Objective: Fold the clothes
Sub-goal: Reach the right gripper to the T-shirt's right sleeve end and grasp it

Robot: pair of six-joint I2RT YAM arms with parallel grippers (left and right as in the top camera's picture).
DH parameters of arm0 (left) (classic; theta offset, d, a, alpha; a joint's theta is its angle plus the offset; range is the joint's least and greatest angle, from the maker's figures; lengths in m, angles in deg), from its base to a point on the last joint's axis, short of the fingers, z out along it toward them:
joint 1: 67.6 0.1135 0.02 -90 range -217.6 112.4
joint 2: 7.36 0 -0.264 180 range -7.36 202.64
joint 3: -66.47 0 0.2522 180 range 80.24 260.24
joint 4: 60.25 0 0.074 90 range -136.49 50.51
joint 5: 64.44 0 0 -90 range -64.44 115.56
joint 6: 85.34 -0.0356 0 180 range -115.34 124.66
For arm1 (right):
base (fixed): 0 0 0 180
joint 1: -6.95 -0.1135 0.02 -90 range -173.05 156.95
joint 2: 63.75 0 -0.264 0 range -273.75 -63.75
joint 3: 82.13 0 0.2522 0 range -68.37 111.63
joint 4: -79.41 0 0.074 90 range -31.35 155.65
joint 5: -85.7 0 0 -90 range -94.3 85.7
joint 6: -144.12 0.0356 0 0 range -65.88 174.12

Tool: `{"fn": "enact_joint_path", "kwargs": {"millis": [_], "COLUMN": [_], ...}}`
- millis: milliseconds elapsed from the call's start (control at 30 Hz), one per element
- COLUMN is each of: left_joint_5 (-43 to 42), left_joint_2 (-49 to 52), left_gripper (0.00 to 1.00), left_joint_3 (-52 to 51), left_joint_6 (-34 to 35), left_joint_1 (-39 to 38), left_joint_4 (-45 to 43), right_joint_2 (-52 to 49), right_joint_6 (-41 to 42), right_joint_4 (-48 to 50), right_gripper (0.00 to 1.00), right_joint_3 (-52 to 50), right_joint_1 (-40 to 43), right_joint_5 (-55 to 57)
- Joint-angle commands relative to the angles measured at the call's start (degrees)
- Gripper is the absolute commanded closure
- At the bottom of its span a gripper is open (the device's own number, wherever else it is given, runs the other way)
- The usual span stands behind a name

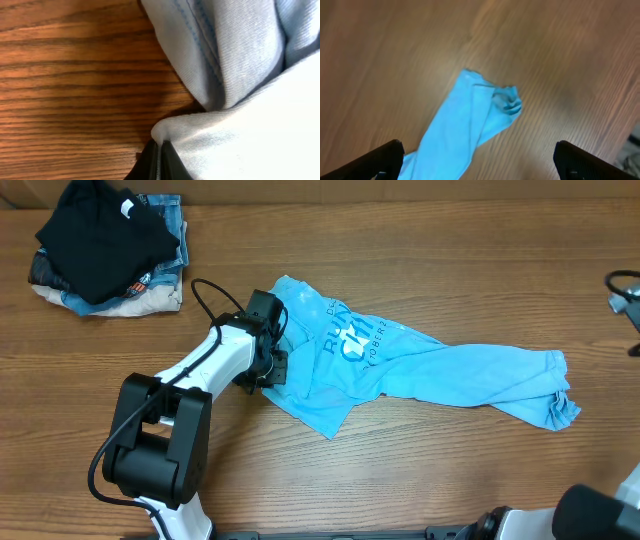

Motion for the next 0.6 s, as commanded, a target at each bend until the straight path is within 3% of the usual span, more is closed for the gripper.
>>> {"fn": "enact_joint_path", "kwargs": {"millis": [0, 233, 567], "left_joint_5": [-1.22, -1.31, -1.64], "left_joint_2": [2.86, 2.86, 2.86], "left_gripper": [0.96, 0.96, 0.96], "left_joint_3": [-0.61, -0.61, -0.63], "left_joint_6": [1.84, 1.86, 4.26], "left_joint_1": [-0.02, -0.02, -0.02], "left_joint_4": [-1.01, -2.05, -2.01], "right_joint_2": [0.15, 0.13, -0.02], "right_joint_6": [1.29, 0.66, 4.46], "right_joint_4": [3.96, 15.28, 29.97], "right_gripper": [0.0, 0.0, 0.06], "right_joint_3": [-7.87, -22.14, -38.07], "right_joint_1": [4.31, 5.18, -2.14], "right_joint_5": [-3.58, -15.15, -14.73]}}
